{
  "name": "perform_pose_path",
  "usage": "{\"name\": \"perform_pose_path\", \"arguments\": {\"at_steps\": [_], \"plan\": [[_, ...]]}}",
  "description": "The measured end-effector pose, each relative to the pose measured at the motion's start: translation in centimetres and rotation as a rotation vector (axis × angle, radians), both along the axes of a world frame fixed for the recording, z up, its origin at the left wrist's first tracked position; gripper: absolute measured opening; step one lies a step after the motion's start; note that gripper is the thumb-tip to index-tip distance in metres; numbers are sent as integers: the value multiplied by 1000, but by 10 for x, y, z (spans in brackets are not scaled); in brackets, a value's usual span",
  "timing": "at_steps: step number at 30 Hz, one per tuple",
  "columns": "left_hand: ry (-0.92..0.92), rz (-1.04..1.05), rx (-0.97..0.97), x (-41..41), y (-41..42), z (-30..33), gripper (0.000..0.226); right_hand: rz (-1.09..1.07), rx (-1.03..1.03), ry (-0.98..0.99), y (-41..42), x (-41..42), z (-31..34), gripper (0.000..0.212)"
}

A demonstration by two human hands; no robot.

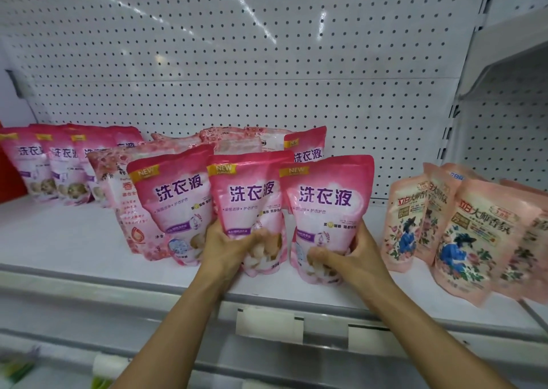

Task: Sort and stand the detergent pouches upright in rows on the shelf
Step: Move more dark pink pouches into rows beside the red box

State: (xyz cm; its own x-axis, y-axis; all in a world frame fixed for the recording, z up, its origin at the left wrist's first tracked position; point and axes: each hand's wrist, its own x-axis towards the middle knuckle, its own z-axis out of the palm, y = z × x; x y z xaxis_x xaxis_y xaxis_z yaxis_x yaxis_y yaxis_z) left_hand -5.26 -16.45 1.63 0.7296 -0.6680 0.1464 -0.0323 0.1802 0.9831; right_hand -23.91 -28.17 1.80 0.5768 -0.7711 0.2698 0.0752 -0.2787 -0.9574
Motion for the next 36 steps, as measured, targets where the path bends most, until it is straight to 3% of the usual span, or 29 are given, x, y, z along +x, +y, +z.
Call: {"name": "perform_pose_path", "arguments": {"at_steps": [7, 10, 20, 36], "plan": [[-122, 174, -65, -16, 6, 20, 84, -131, -29, -134, 15, 17, 20, 70], [-169, 204, -59, -25, 25, 25, 80, -134, -26, -161, 24, 12, 27, 64], [-27, 119, -137, -30, 117, 17, 61, -58, 26, -191, 105, -2, 25, 56], [-72, 124, -47, 150, 371, 0, 56, 98, 190, -218, 337, 190, -5, 55]]}}
